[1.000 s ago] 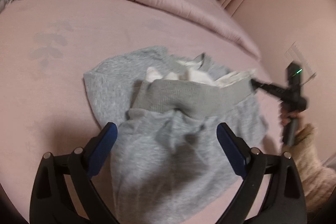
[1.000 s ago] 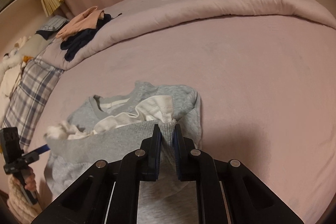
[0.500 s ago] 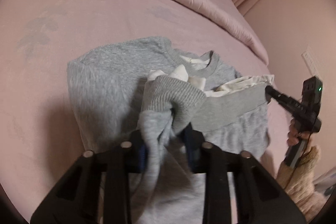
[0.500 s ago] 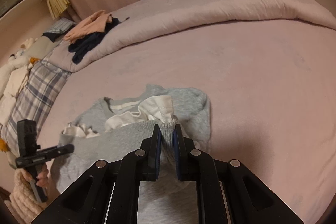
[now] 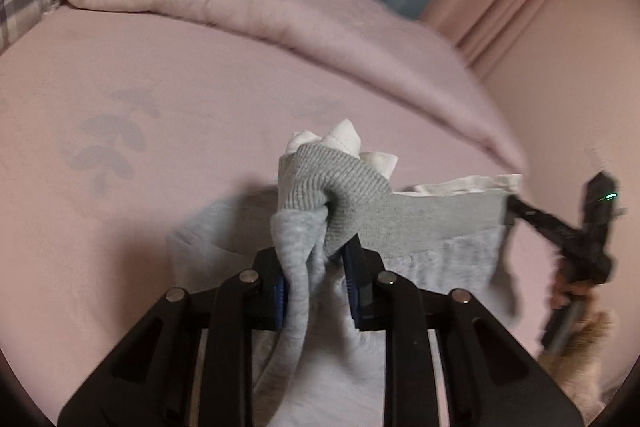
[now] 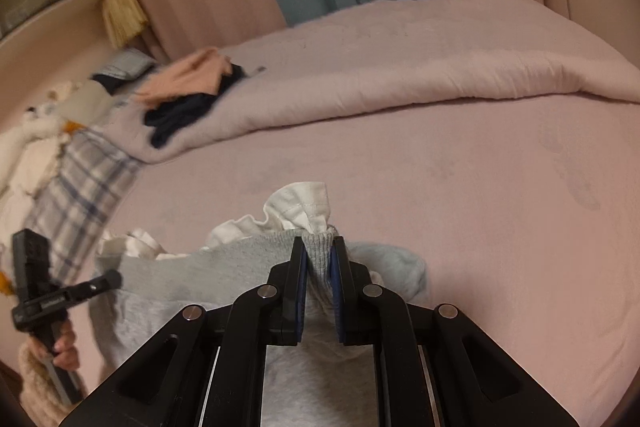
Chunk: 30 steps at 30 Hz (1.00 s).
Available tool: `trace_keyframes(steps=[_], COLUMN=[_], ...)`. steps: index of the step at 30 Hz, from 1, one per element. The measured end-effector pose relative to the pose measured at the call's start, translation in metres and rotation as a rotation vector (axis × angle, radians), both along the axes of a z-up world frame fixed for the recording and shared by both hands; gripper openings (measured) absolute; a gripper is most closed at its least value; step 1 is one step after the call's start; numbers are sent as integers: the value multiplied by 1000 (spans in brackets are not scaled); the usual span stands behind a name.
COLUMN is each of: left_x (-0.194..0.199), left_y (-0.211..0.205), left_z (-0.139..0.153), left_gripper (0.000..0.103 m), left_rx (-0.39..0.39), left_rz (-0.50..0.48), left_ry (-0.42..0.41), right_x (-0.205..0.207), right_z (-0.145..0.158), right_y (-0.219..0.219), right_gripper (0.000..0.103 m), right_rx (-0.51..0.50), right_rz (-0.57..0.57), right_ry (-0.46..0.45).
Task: Fold small clothes
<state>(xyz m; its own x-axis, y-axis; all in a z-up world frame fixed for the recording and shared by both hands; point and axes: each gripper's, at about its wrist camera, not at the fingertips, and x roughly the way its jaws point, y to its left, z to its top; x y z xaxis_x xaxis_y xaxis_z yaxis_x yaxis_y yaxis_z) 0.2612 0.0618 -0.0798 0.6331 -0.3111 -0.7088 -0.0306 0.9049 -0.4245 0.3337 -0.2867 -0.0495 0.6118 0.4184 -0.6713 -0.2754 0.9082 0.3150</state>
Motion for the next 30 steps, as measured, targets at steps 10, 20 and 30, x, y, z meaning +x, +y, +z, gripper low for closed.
trace_keyframes(steps=[10,20,30], left_x=[25,24,18], left_y=[2,0,0], left_z=[-57,-63,-51], left_gripper=[42,46,52], left_rx=[111,130,136], left_rz=[84,111,127], left_ry=[173,192,189], right_x=[36,38,26], right_z=[-70,-69,-59], right_y=[23,28,30], right_gripper=[11,11,37], right_rx=[-150,-195,-231], right_rz=[-64,-95,-94], right_ry=[147,131,110])
